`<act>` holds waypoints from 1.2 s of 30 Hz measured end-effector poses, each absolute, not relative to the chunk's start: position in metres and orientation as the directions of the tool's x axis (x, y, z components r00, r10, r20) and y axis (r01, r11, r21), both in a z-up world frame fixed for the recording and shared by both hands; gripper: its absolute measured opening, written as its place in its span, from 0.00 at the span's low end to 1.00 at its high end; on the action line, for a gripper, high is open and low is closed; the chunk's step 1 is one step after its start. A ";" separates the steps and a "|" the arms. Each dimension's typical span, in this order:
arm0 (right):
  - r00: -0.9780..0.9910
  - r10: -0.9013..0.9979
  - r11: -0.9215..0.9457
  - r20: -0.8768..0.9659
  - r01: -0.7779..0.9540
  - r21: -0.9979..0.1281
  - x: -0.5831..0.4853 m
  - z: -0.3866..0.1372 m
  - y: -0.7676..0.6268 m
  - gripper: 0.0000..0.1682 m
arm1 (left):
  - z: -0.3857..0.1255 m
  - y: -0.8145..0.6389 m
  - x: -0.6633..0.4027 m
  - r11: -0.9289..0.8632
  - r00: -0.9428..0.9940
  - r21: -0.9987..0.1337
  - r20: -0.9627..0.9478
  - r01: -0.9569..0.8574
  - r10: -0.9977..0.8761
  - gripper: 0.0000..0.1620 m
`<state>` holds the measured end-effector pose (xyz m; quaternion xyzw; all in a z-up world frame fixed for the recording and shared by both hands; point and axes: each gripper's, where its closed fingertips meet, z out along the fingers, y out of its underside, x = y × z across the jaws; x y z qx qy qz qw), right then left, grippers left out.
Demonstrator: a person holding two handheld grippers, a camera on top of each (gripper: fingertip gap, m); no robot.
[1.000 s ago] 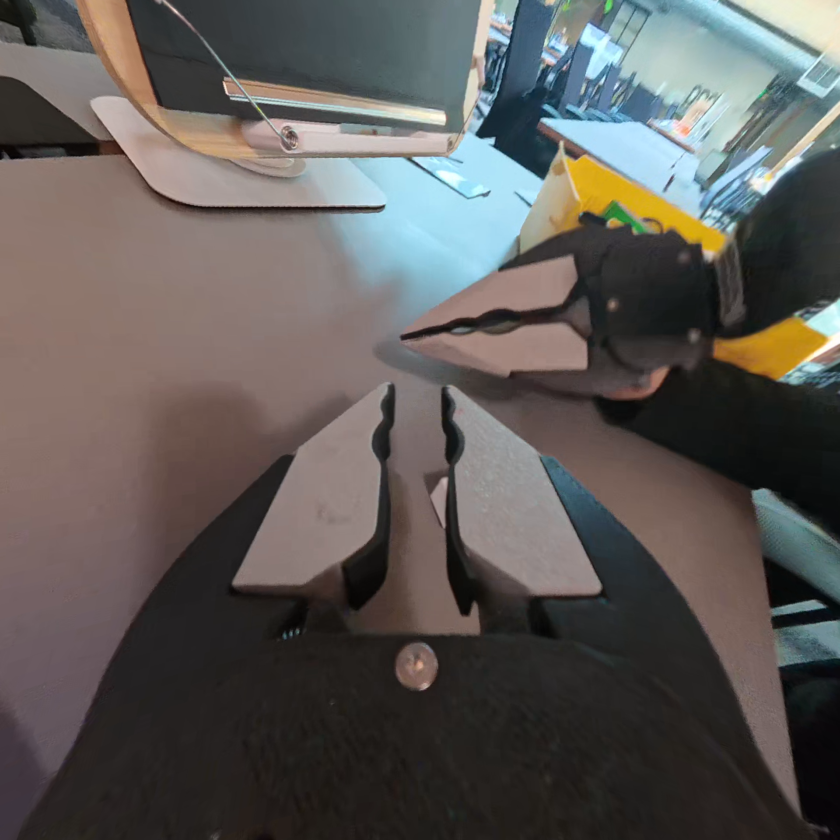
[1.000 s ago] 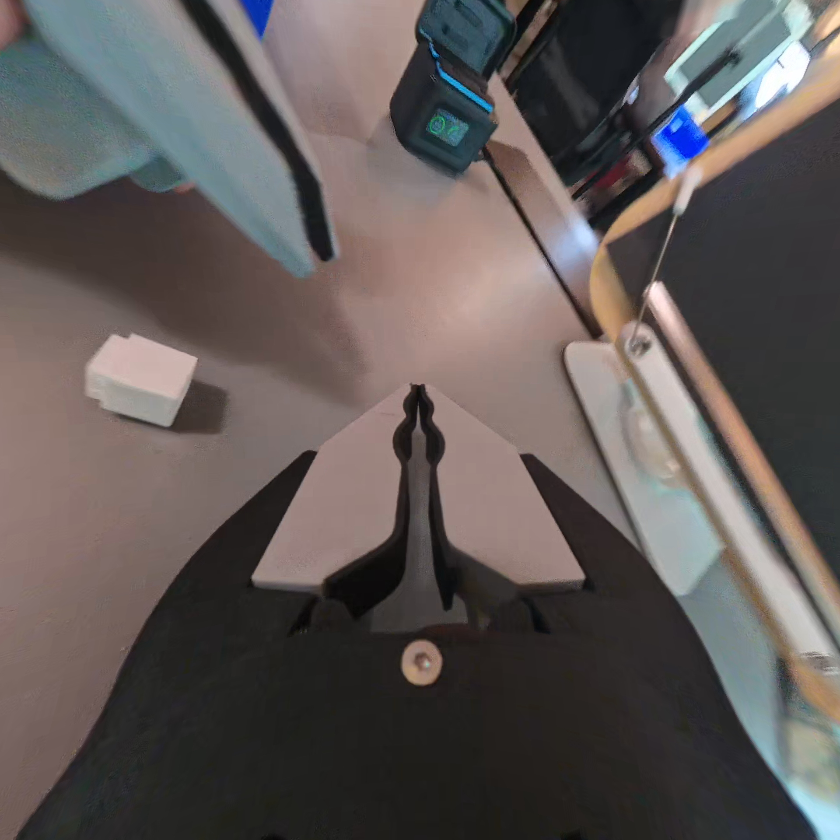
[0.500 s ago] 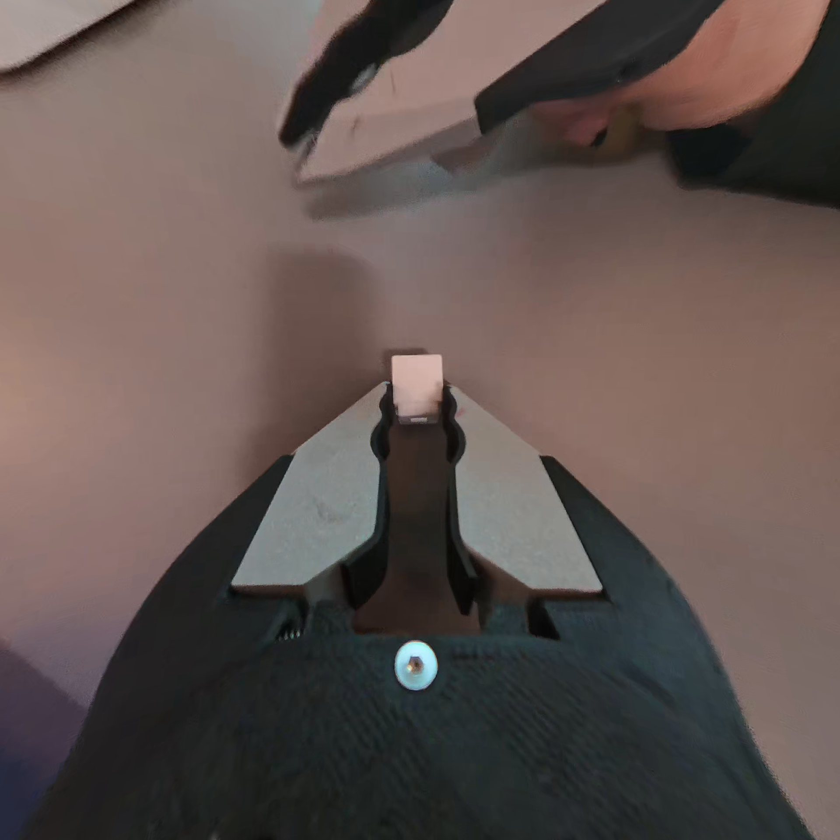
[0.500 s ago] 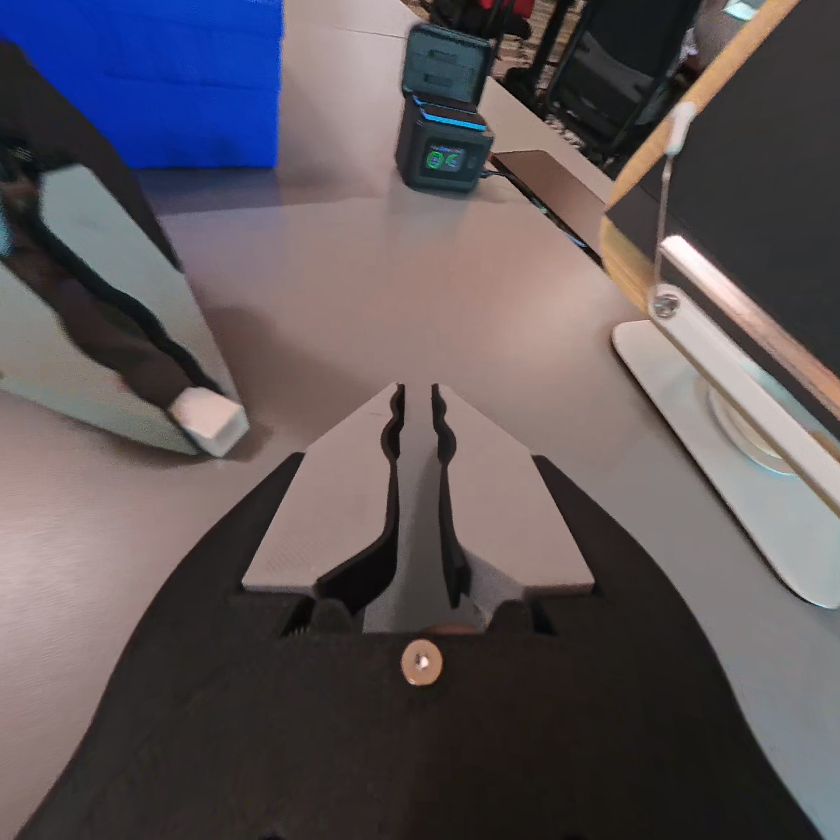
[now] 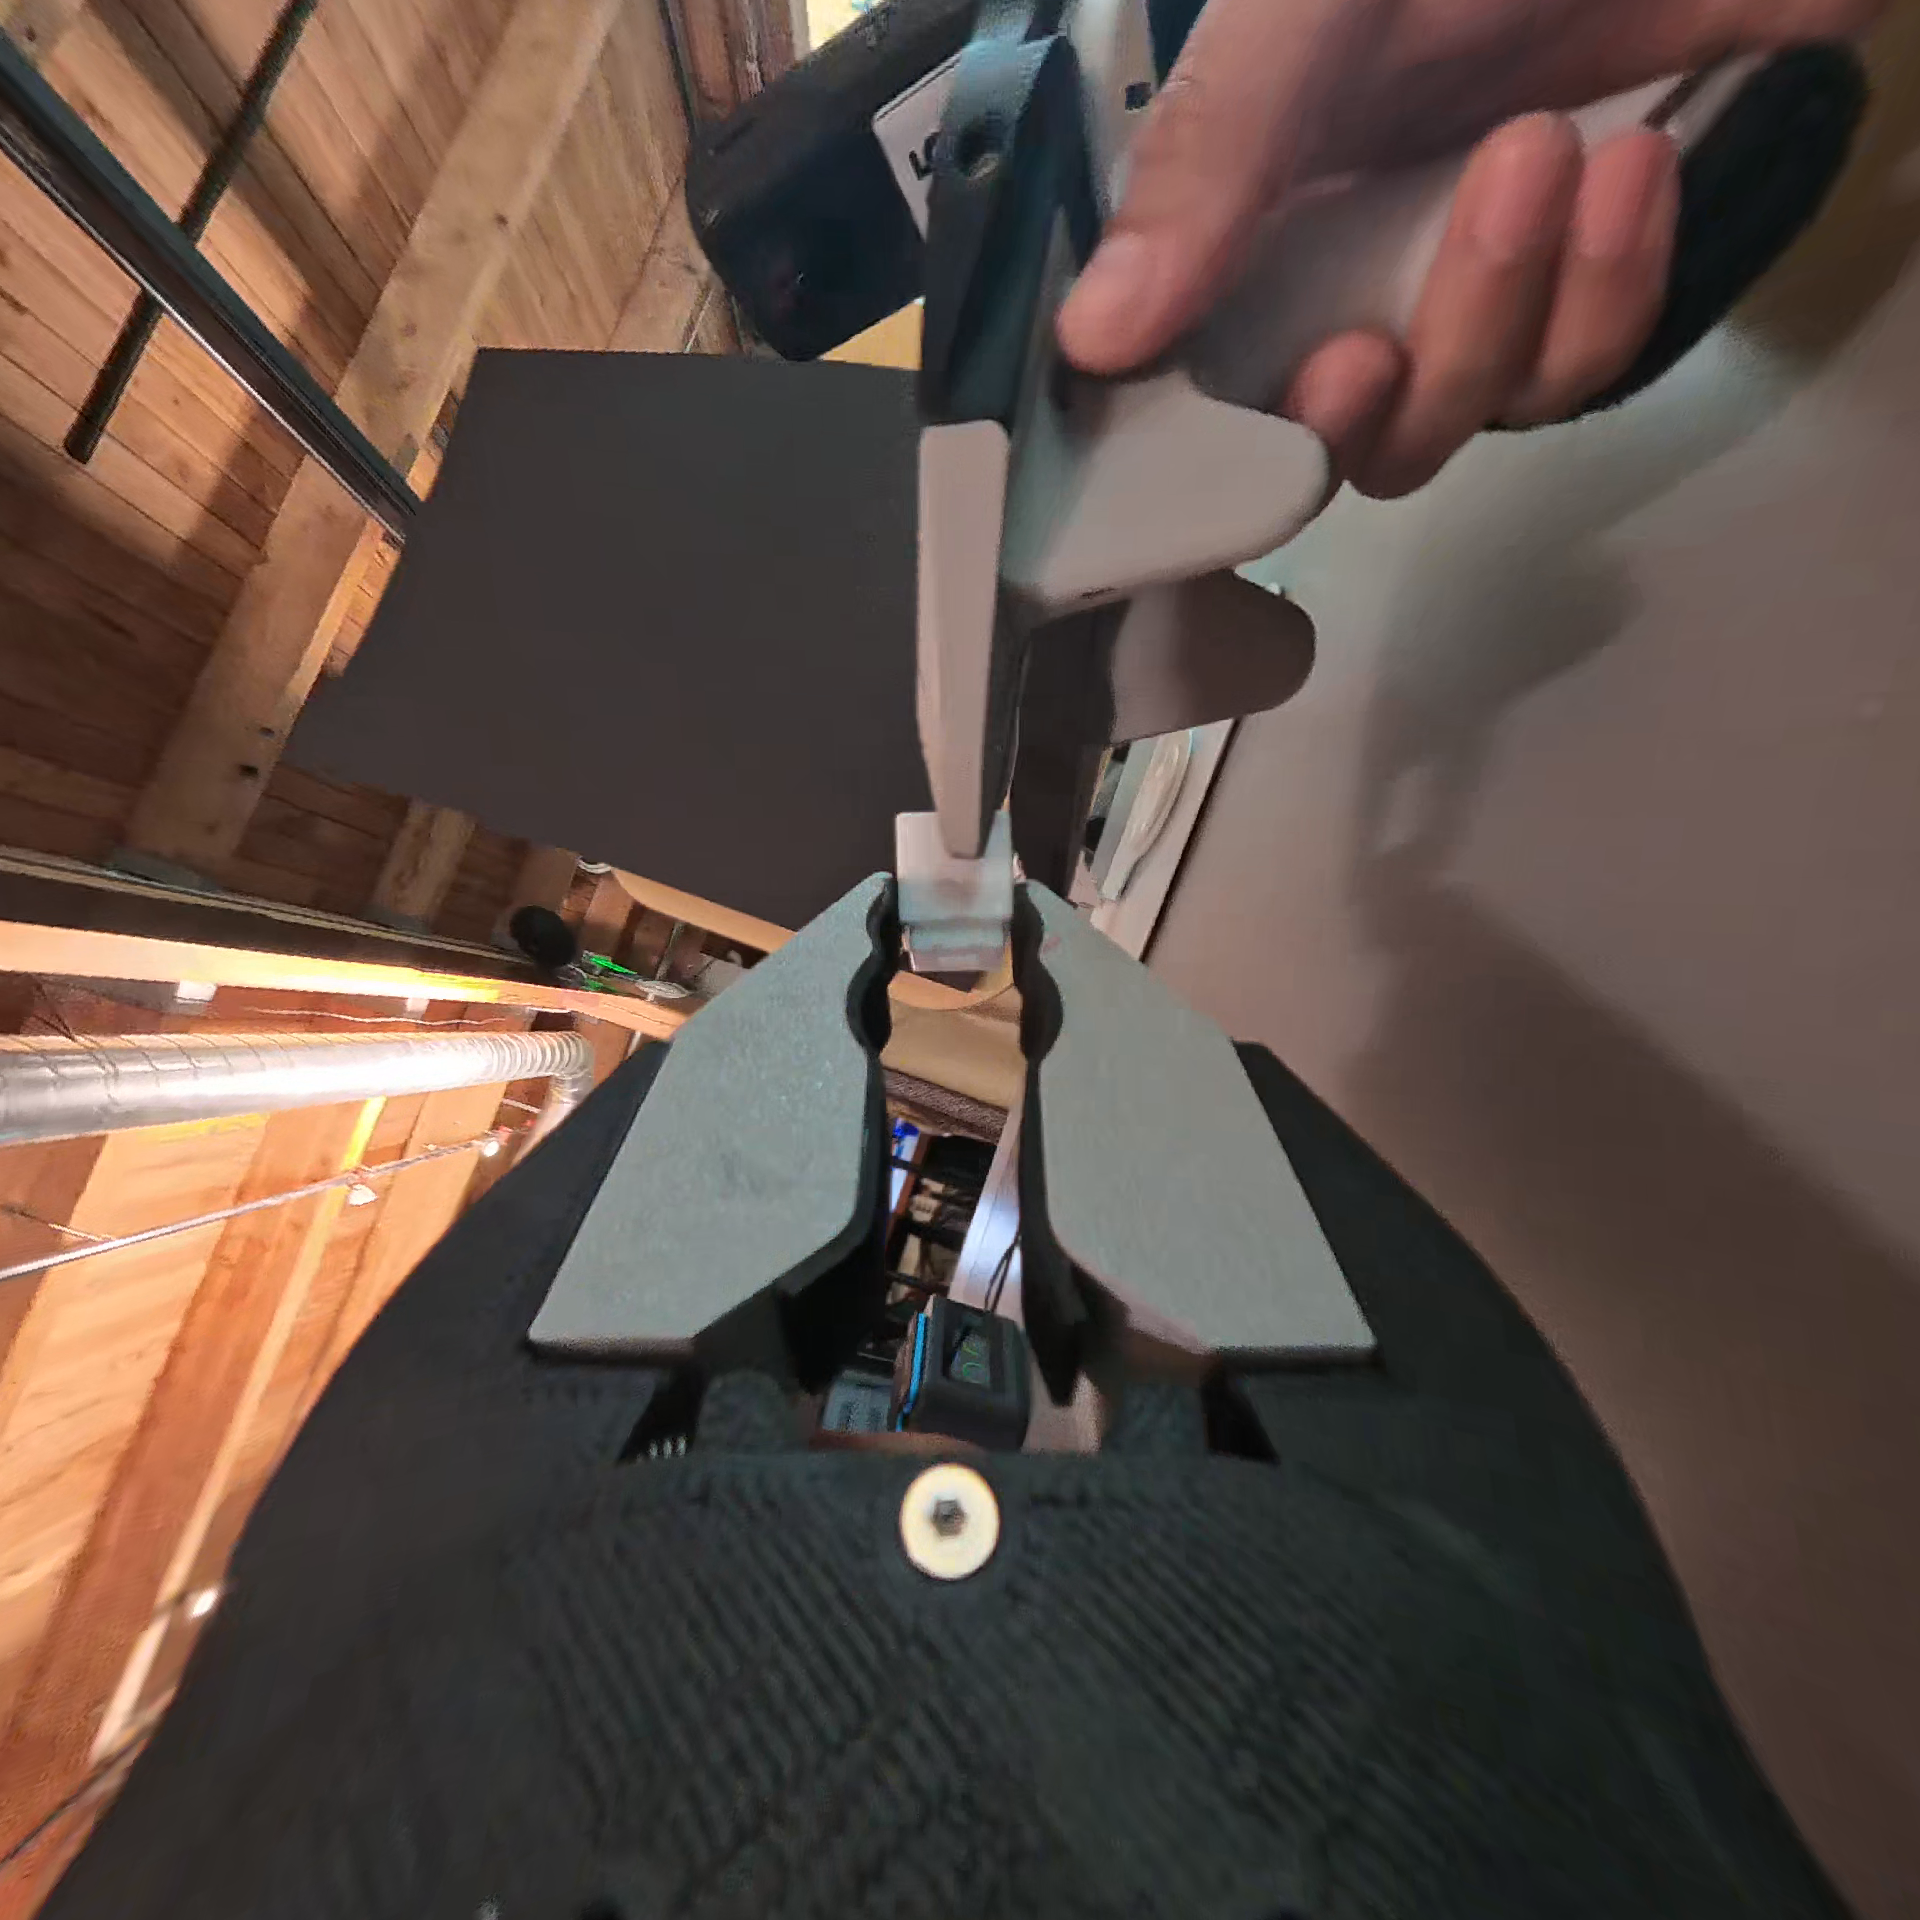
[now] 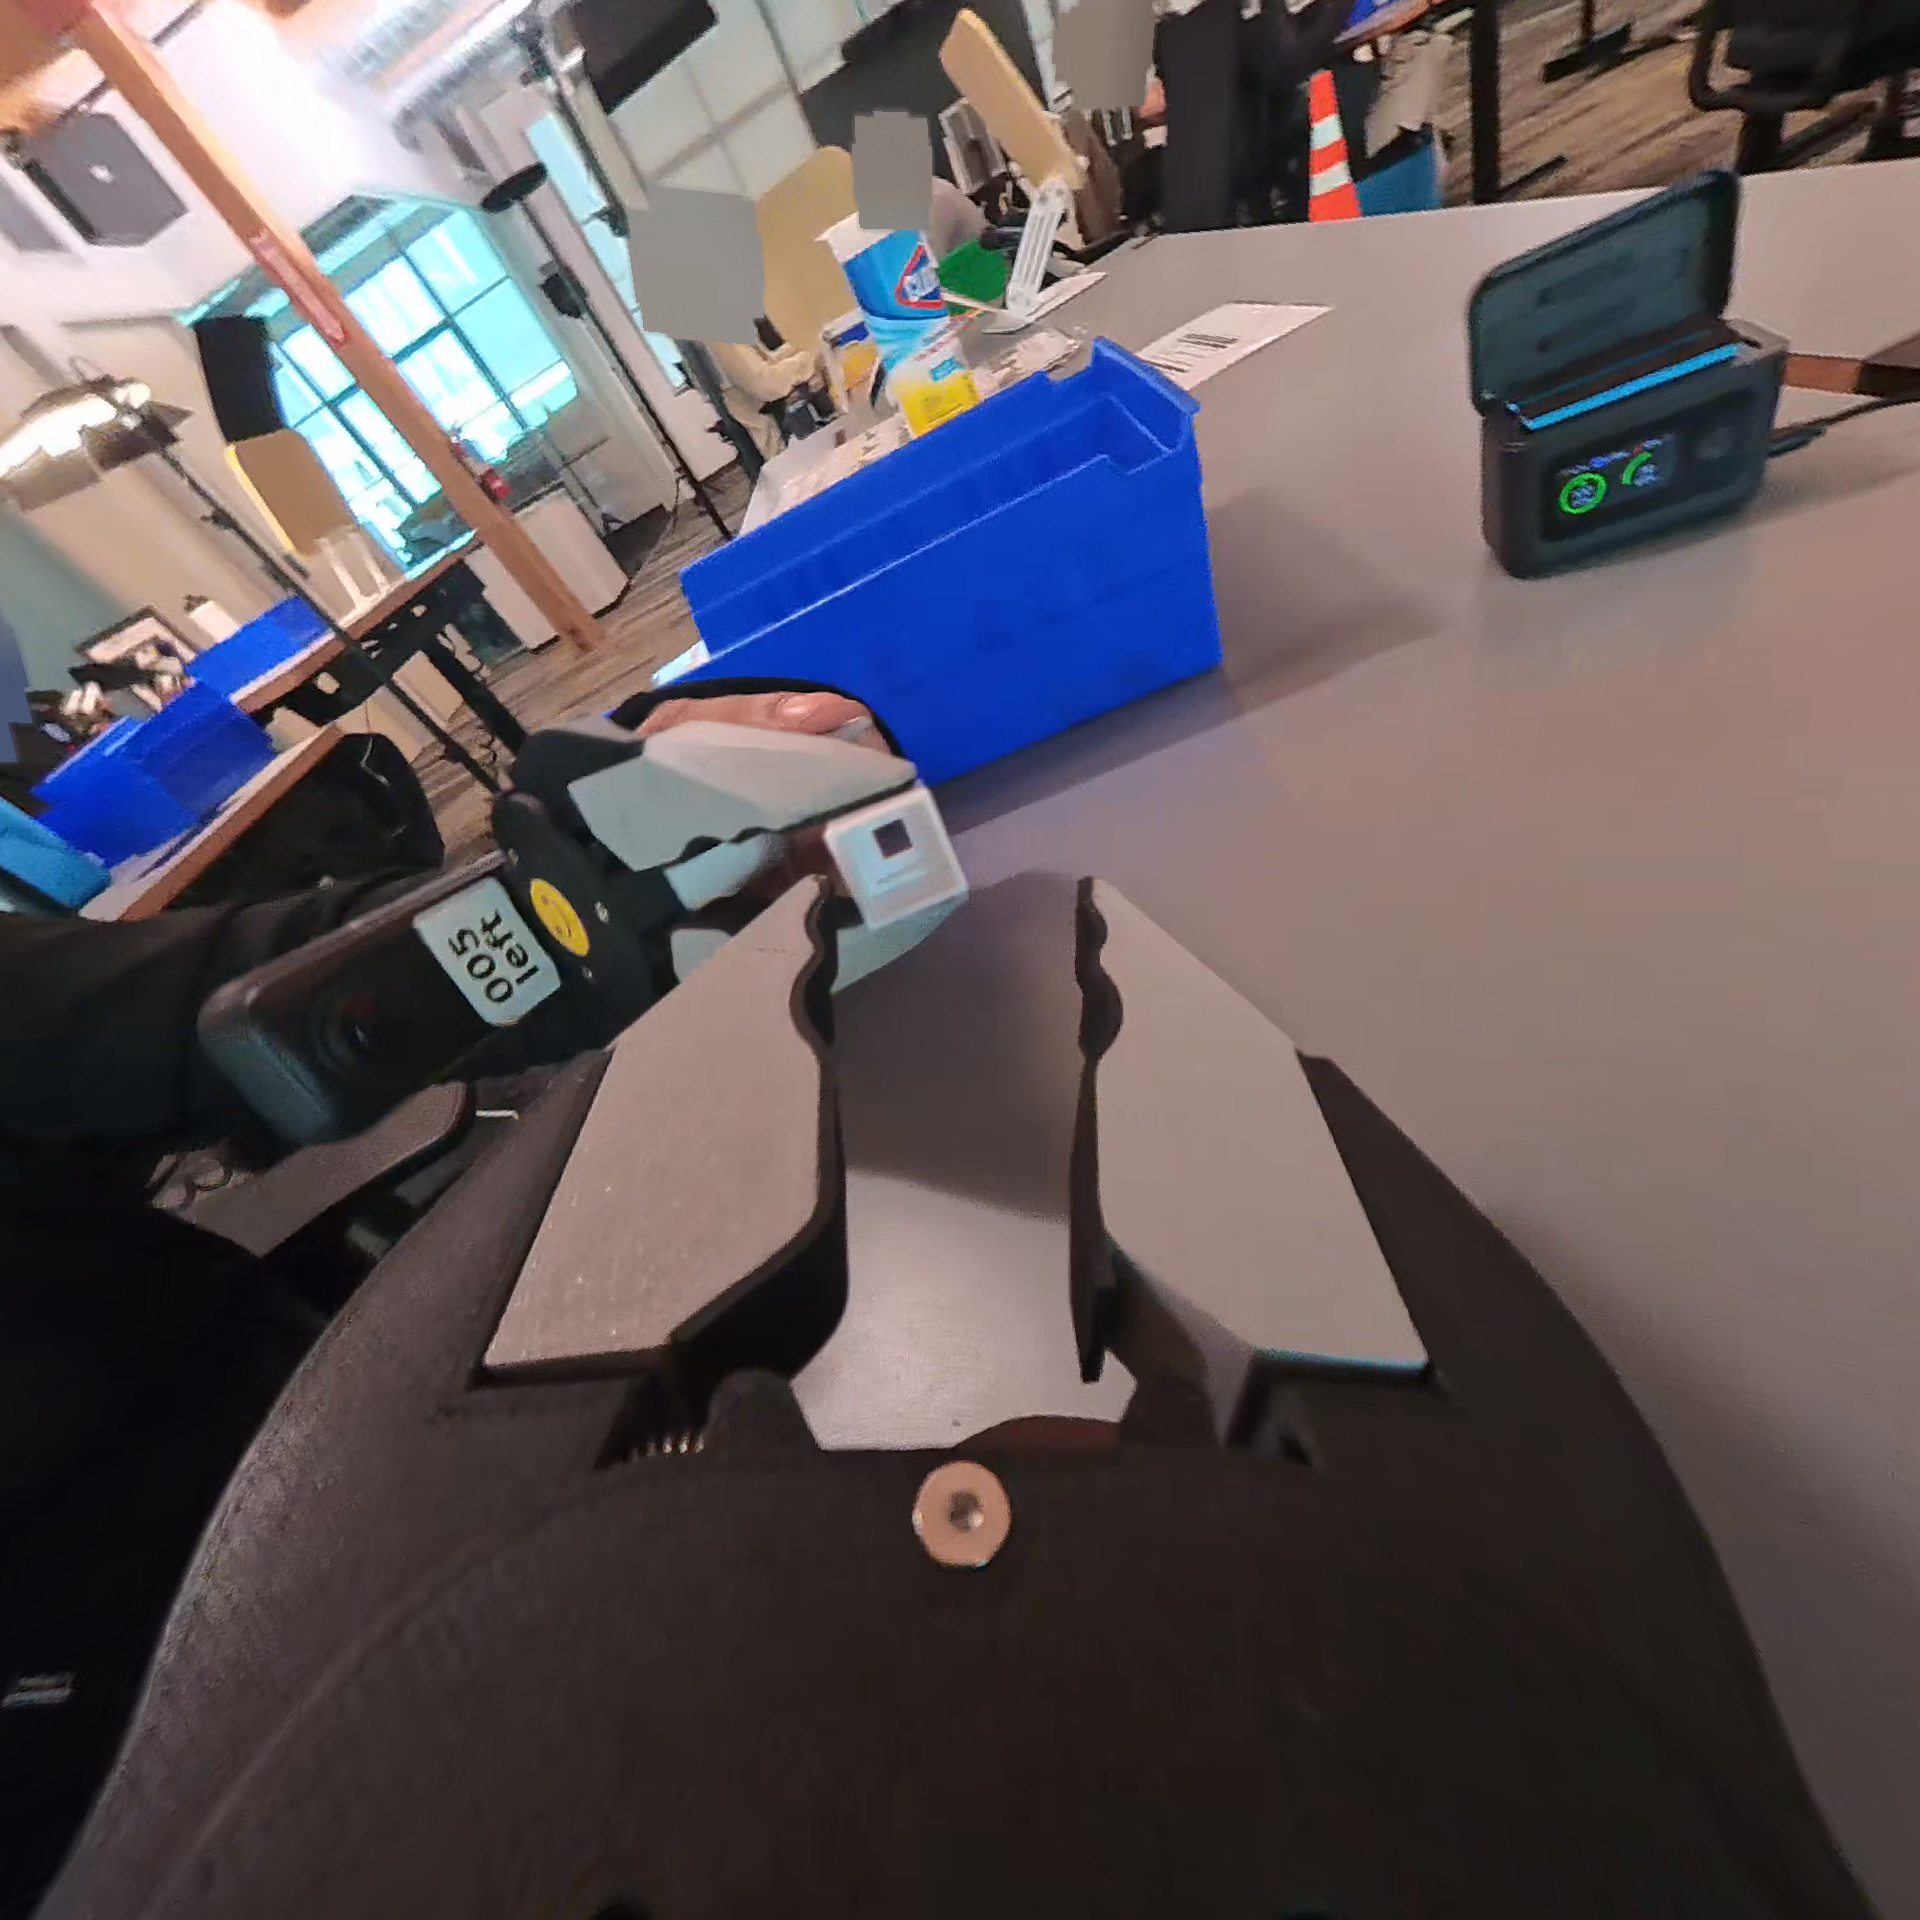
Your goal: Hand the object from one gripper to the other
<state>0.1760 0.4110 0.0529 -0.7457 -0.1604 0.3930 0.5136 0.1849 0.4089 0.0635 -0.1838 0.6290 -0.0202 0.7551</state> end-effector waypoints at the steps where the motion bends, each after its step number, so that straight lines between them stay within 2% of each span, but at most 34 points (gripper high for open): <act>1: 0.637 0.656 -0.411 -0.405 -0.149 -0.900 0.173 0.054 0.409 0.25 | 0.064 0.409 0.184 0.928 0.205 -0.320 -0.938 -0.192 -0.281 0.11; 5: 0.662 0.696 -0.336 -0.280 -0.045 -0.941 0.162 0.052 0.405 0.12 | 0.060 0.407 0.183 0.901 0.175 -0.403 -0.910 -0.158 -0.376 0.11; 9: 0.727 0.677 -0.245 -0.111 0.081 -0.966 0.164 0.052 0.407 0.11 | 0.047 0.410 0.184 0.788 0.094 -0.603 -0.798 -0.124 -0.596 0.14; 13: 0.840 0.526 -0.147 0.133 0.244 -0.958 0.194 0.058 0.417 0.11 | 0.022 0.417 0.181 0.506 -0.068 -0.839 -0.503 -0.197 -0.861 0.24; 17: 0.774 0.369 -0.095 0.515 0.582 -0.807 0.209 0.052 0.418 0.10 | 0.047 0.418 0.175 0.169 -0.101 -0.981 -0.159 -0.098 -0.982 0.22; 22: 0.554 0.303 -0.054 0.775 0.822 -0.567 0.190 0.040 0.418 0.11 | 0.044 0.414 0.175 -0.133 -0.207 -0.980 0.162 -0.146 -0.965 0.30; 26: 0.360 0.249 -0.007 0.899 0.929 -0.370 0.176 0.034 0.419 0.11 | 0.044 0.400 0.175 -0.225 -0.302 -0.957 0.272 -0.181 -0.914 0.30; 28: 0.308 0.216 0.027 0.927 0.947 -0.321 0.169 0.037 0.417 0.11 | 0.043 0.398 0.174 -0.234 -0.313 -0.953 0.285 -0.191 -0.906 0.28; 32: 0.329 0.227 0.131 0.917 0.922 -0.363 0.148 0.046 0.407 0.11 | 0.047 0.391 0.168 -0.266 -0.384 -0.945 0.321 -0.191 -0.865 0.16; 36: 0.419 0.273 0.178 0.866 0.863 -0.473 0.140 0.056 0.399 0.11 | 0.053 0.382 0.164 -0.330 -0.452 -0.926 0.378 -0.183 -0.808 0.16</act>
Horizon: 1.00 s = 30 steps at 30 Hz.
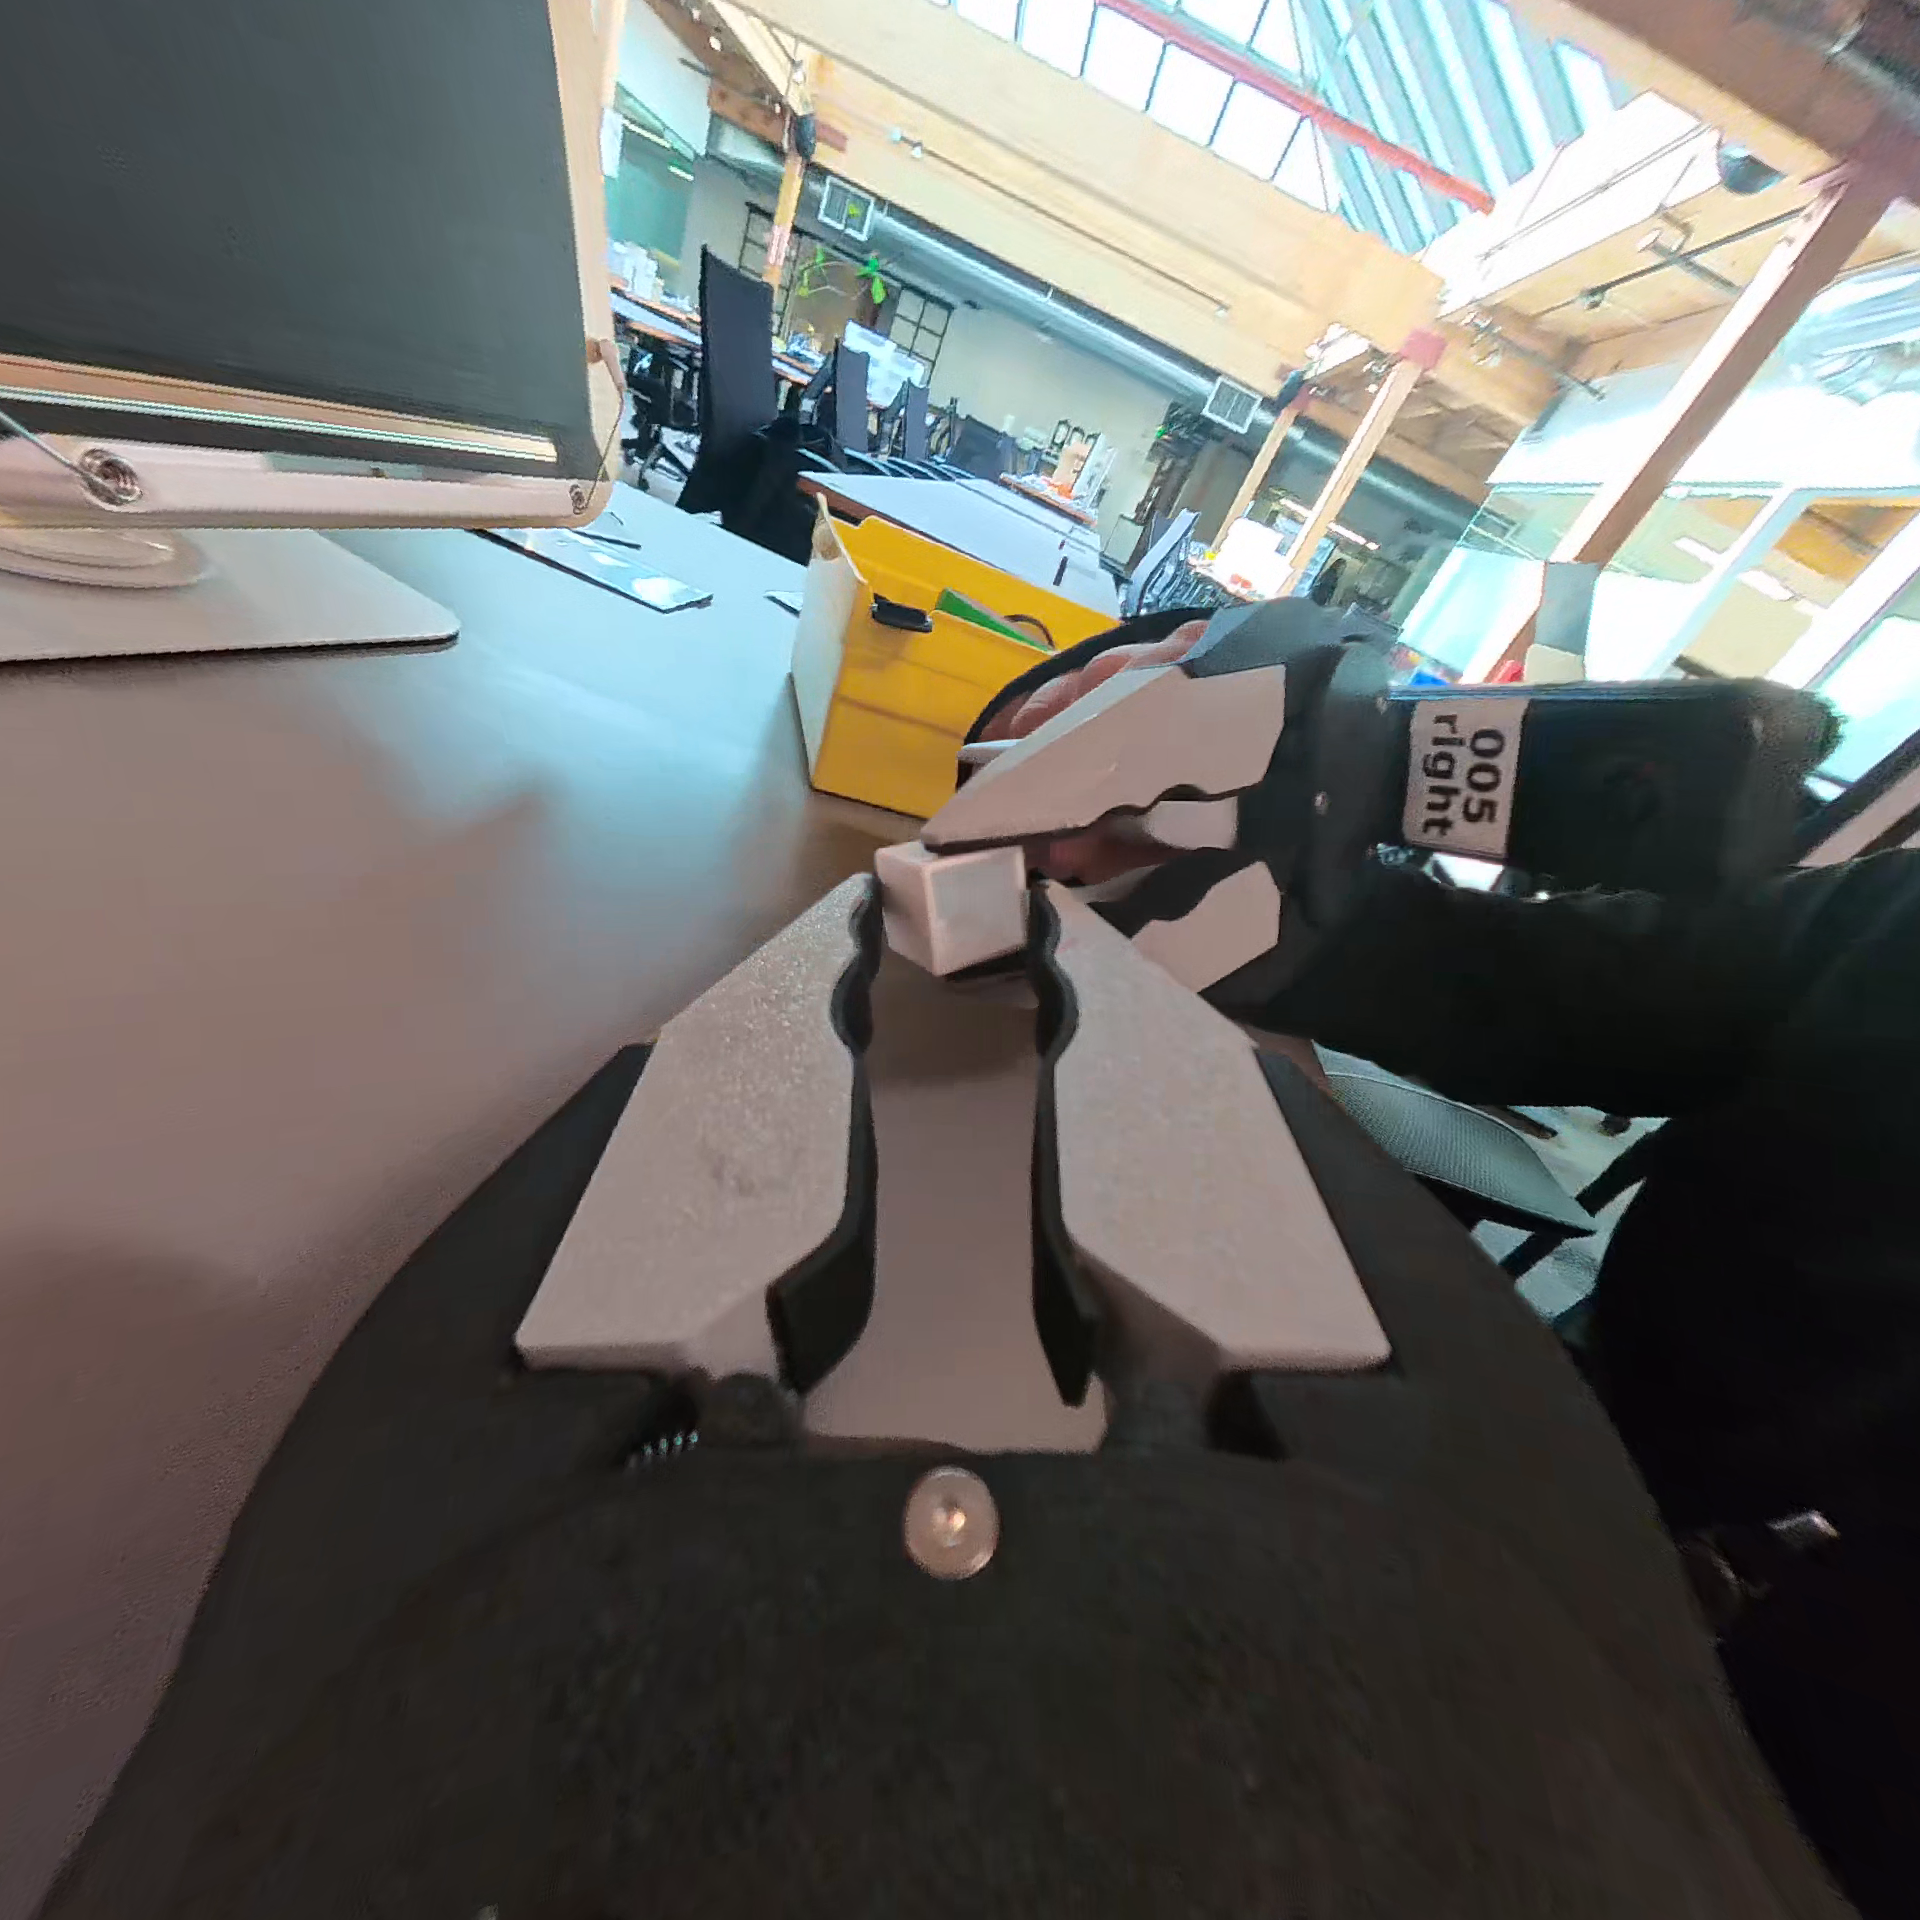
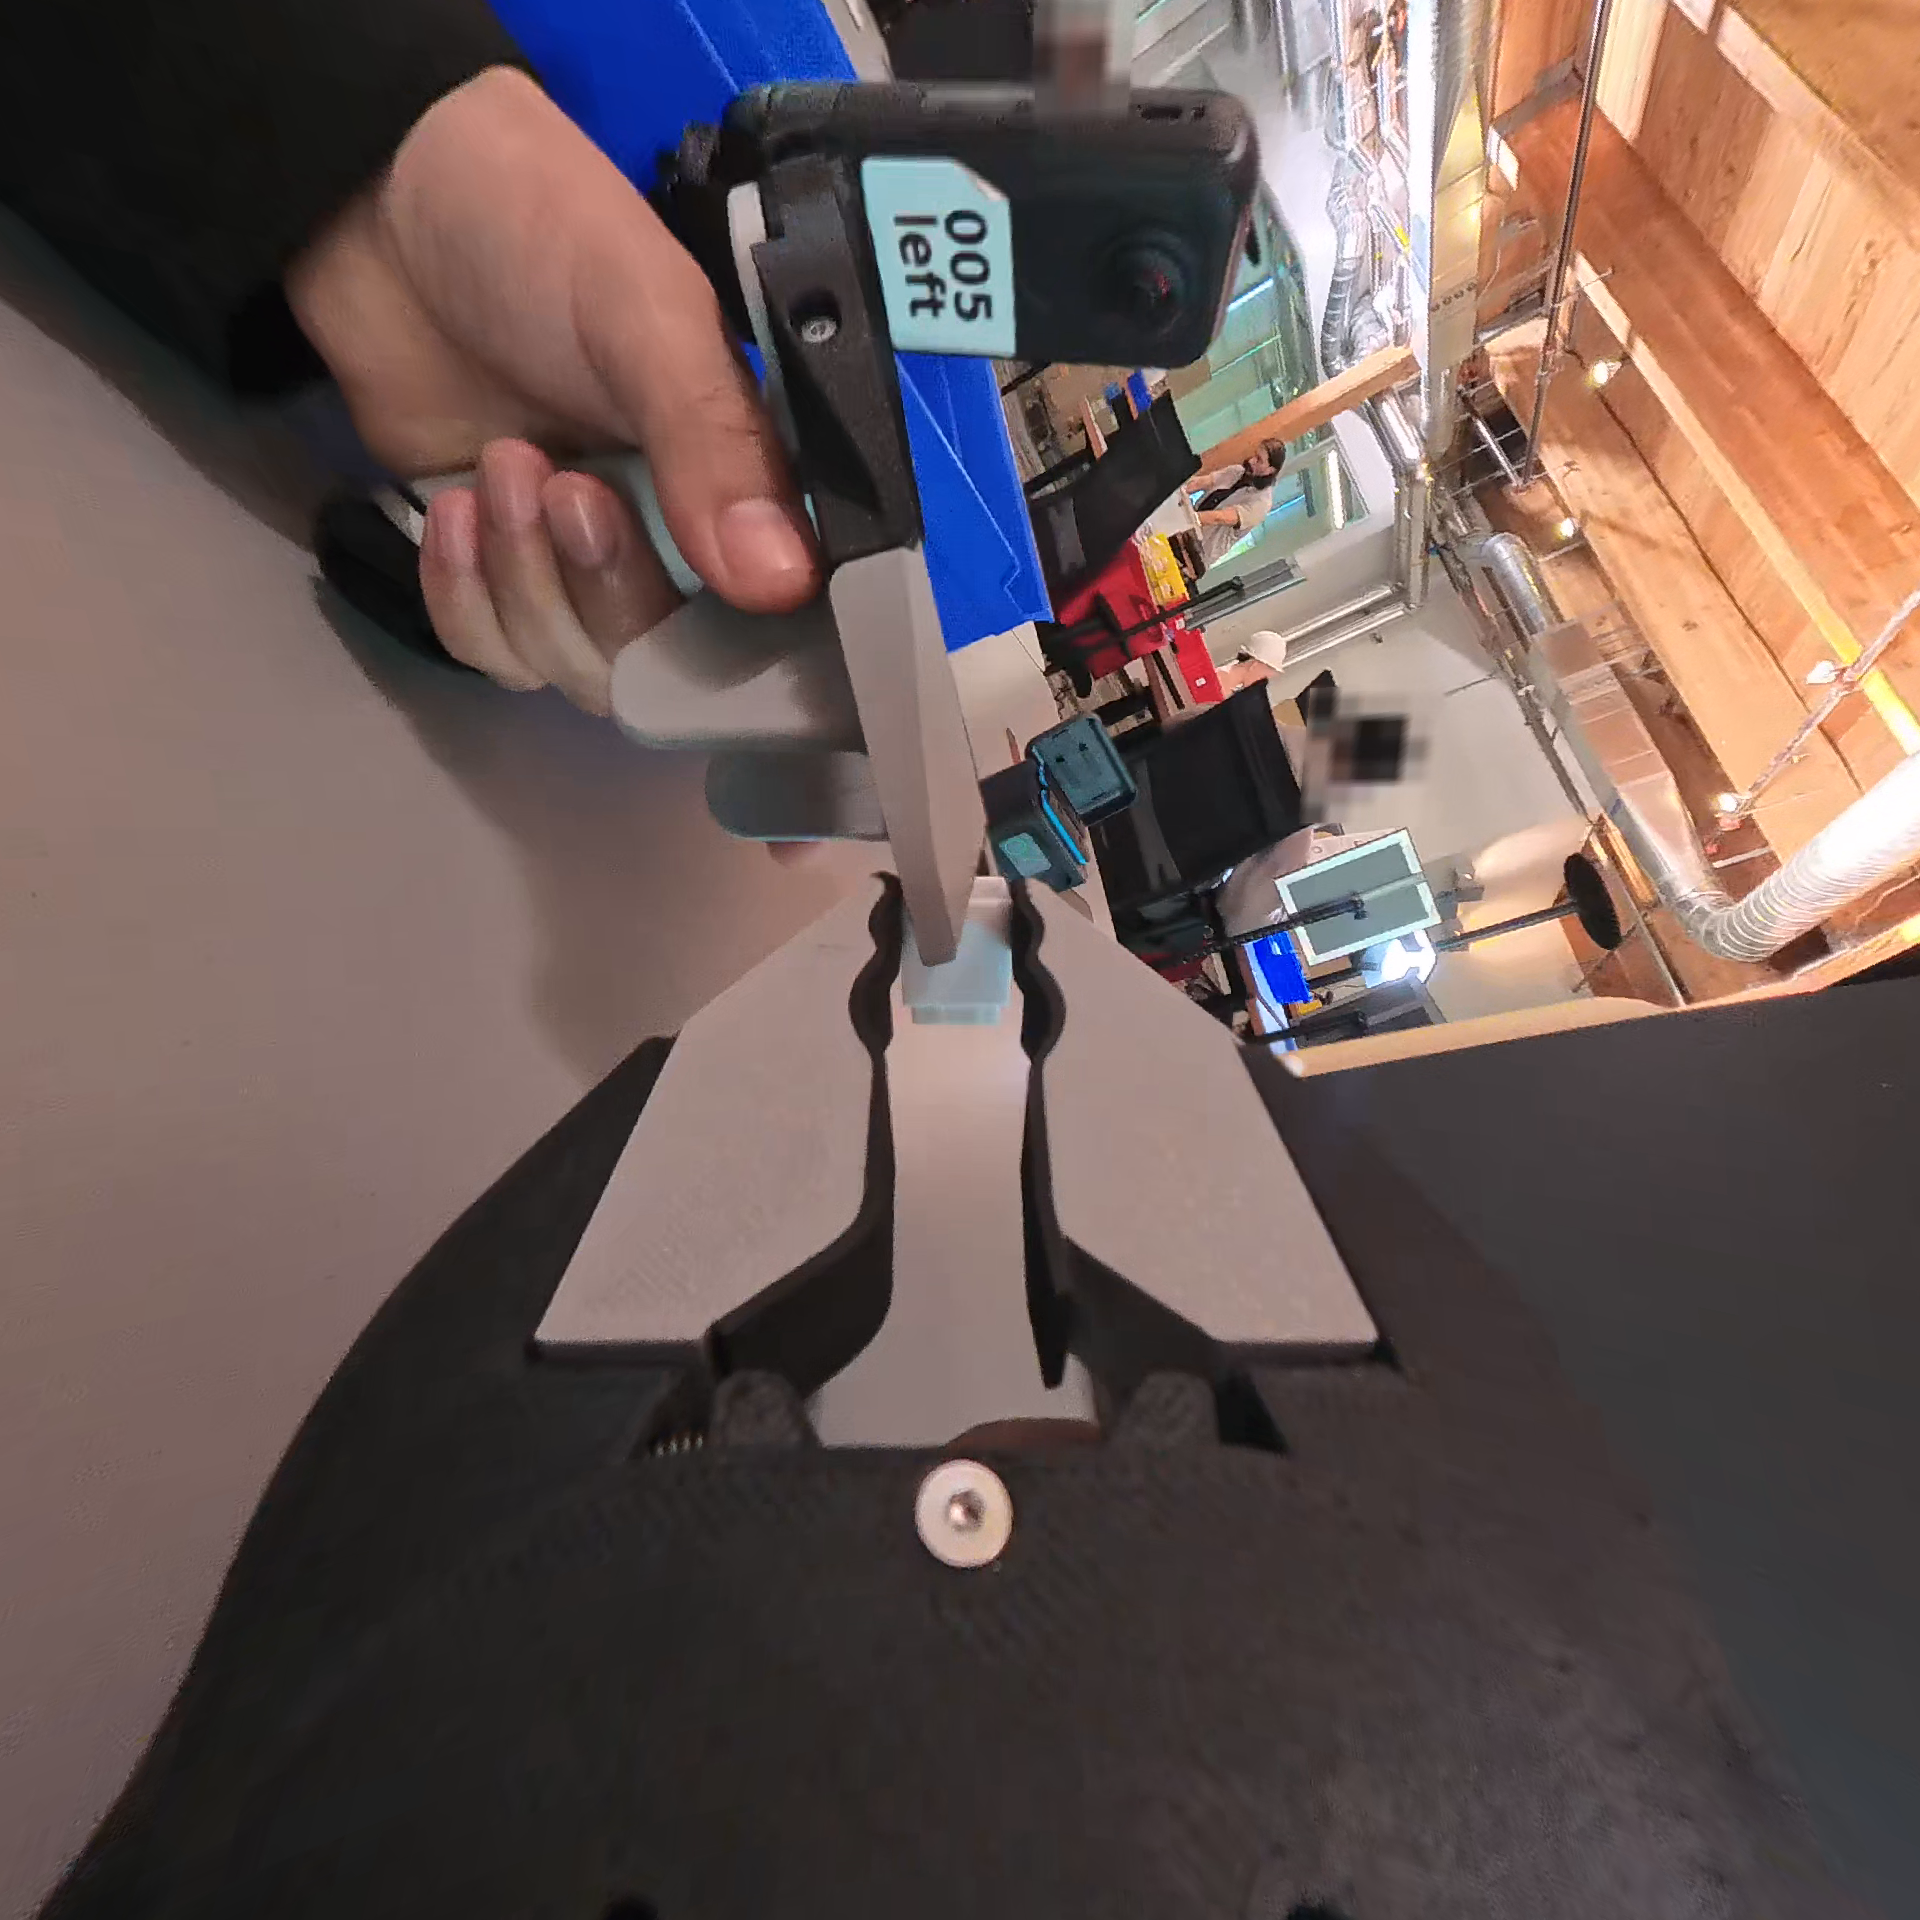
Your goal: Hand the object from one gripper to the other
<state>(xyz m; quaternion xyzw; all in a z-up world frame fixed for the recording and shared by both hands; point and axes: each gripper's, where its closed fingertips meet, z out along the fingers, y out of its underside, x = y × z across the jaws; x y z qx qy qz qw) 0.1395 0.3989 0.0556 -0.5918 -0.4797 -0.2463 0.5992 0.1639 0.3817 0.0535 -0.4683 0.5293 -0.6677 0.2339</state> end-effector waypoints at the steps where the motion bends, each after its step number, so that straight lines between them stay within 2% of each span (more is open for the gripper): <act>1: 0.422 0.269 0.179 0.866 0.861 -0.475 0.139 0.057 0.399 0.11 | 0.054 0.382 0.164 -0.323 -0.452 -0.930 0.367 -0.176 -0.813 0.16; 5: 0.410 0.240 0.144 0.880 0.881 -0.450 0.144 0.053 0.405 0.12 | 0.049 0.392 0.168 -0.143 -0.354 -0.981 0.182 -0.135 -0.917 0.15; 7: 0.470 0.262 0.092 0.843 0.857 -0.506 0.150 0.048 0.410 0.15 | 0.044 0.405 0.174 -0.011 -0.231 -0.992 0.040 -0.125 -0.972 0.15; 8: 0.514 0.290 0.061 0.807 0.832 -0.552 0.154 0.045 0.412 0.16 | 0.041 0.417 0.176 0.116 -0.128 -0.984 -0.099 -0.133 -0.987 0.16; 10: 0.594 0.362 0.000 0.718 0.771 -0.637 0.161 0.038 0.415 0.22 | 0.045 0.433 0.174 0.419 0.033 -0.895 -0.428 -0.152 -0.903 0.15; 11: 0.626 0.417 -0.038 0.658 0.736 -0.676 0.164 0.031 0.414 0.22 | 0.050 0.436 0.172 0.531 0.088 -0.833 -0.547 -0.156 -0.833 0.15; 15: 0.756 0.585 -0.172 0.294 0.470 -0.866 0.163 0.024 0.410 0.26 | 0.070 0.428 0.165 0.845 0.195 -0.516 -0.851 -0.137 -0.488 0.15; 19: 0.745 0.656 -0.284 -0.118 0.099 -0.954 0.161 0.050 0.404 0.30 | 0.084 0.408 0.160 0.956 0.251 -0.278 -0.936 -0.092 -0.248 0.16; 22: 0.527 0.747 -0.390 -0.404 -0.144 -0.909 0.145 0.072 0.388 0.32 | 0.092 0.391 0.158 0.979 0.296 -0.201 -0.938 -0.041 -0.181 0.15; 25: 0.372 0.778 -0.427 -0.507 -0.280 -0.860 0.140 0.088 0.381 0.25 | 0.100 0.377 0.156 0.963 0.324 -0.266 -0.907 0.048 -0.267 0.16; 27: 0.321 0.792 -0.442 -0.519 -0.286 -0.850 0.133 0.089 0.378 0.21 | 0.103 0.370 0.156 0.934 0.321 -0.340 -0.878 0.106 -0.356 0.15; 30: 0.281 0.821 -0.418 -0.497 -0.297 -0.858 0.122 0.095 0.373 0.12 | 0.103 0.367 0.159 0.912 0.302 -0.388 -0.860 0.135 -0.410 0.15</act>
